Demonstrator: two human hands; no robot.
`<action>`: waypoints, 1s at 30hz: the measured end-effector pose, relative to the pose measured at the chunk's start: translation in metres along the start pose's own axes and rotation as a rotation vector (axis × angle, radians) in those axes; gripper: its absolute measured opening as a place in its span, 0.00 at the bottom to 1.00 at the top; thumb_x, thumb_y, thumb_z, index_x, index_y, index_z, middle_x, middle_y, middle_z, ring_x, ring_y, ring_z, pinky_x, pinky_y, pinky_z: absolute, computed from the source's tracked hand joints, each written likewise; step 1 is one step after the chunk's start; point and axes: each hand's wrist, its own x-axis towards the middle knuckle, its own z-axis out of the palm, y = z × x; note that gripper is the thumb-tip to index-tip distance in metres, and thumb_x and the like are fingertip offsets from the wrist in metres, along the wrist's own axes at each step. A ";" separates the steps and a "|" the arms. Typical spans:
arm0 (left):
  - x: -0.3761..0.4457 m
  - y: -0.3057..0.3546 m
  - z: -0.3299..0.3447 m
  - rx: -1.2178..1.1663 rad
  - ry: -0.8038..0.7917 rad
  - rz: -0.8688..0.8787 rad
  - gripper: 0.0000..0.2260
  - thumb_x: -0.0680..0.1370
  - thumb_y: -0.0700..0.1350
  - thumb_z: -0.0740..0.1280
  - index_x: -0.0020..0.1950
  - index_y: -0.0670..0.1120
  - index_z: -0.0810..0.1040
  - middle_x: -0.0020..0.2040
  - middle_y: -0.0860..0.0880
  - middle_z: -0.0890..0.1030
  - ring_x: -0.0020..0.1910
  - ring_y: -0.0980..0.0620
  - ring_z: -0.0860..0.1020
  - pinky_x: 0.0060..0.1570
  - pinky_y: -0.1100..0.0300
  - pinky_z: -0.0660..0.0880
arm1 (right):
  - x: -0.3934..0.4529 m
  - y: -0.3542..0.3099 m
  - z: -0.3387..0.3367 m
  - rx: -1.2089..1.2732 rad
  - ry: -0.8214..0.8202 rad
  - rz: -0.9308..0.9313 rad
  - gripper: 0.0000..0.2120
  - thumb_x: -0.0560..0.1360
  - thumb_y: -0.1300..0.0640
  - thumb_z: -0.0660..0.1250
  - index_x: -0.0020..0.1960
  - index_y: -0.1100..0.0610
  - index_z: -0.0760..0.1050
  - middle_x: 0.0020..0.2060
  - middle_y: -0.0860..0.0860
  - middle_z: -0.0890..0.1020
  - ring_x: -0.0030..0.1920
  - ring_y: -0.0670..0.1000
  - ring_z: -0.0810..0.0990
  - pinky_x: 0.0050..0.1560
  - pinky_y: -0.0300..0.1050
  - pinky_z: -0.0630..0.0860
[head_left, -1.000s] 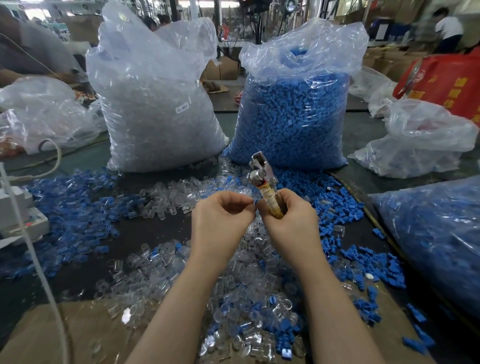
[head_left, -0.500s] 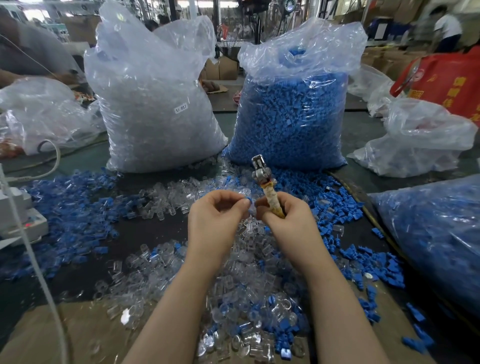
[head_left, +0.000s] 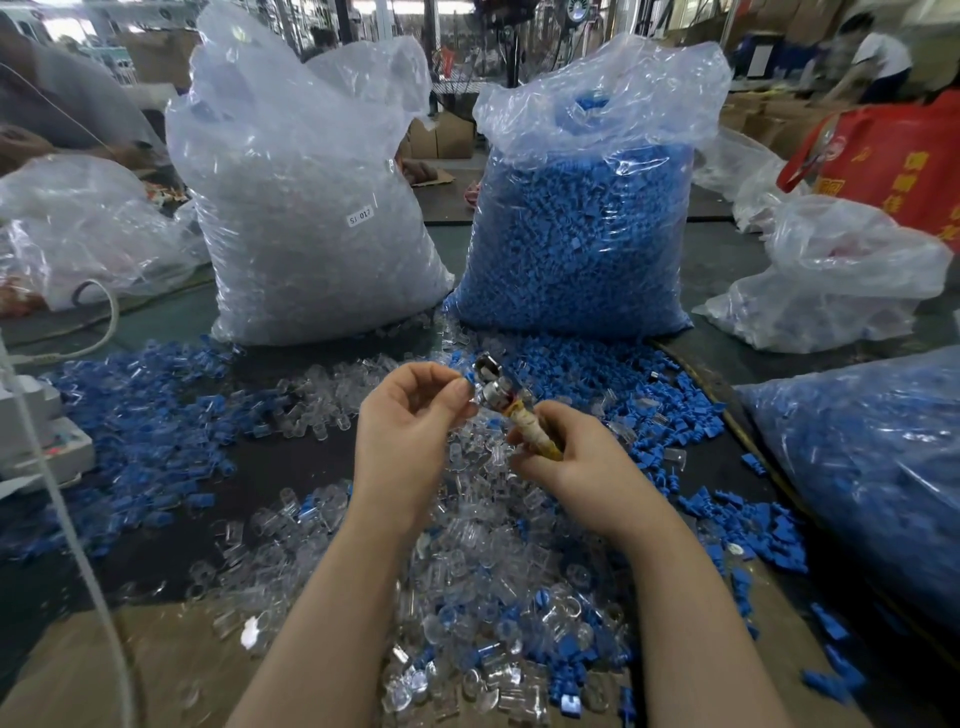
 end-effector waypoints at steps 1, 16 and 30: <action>0.000 0.000 0.000 0.005 -0.001 0.004 0.03 0.77 0.33 0.68 0.46 0.40 0.78 0.38 0.47 0.81 0.35 0.59 0.80 0.39 0.69 0.76 | 0.000 0.000 0.000 -0.004 0.000 -0.002 0.05 0.74 0.60 0.70 0.45 0.54 0.73 0.34 0.47 0.75 0.33 0.47 0.70 0.36 0.45 0.67; -0.002 0.006 -0.004 0.034 -0.041 0.015 0.05 0.76 0.33 0.68 0.44 0.43 0.79 0.35 0.53 0.82 0.35 0.59 0.80 0.40 0.67 0.77 | -0.002 -0.002 0.006 -0.156 0.065 -0.017 0.08 0.64 0.55 0.60 0.43 0.51 0.73 0.34 0.51 0.78 0.32 0.49 0.72 0.34 0.47 0.70; 0.004 0.011 -0.018 0.118 -0.006 -0.025 0.04 0.75 0.35 0.71 0.44 0.43 0.81 0.36 0.49 0.84 0.36 0.58 0.82 0.39 0.68 0.77 | 0.001 -0.002 0.010 -0.219 0.120 -0.028 0.08 0.65 0.54 0.60 0.44 0.51 0.73 0.35 0.49 0.79 0.36 0.53 0.76 0.38 0.54 0.75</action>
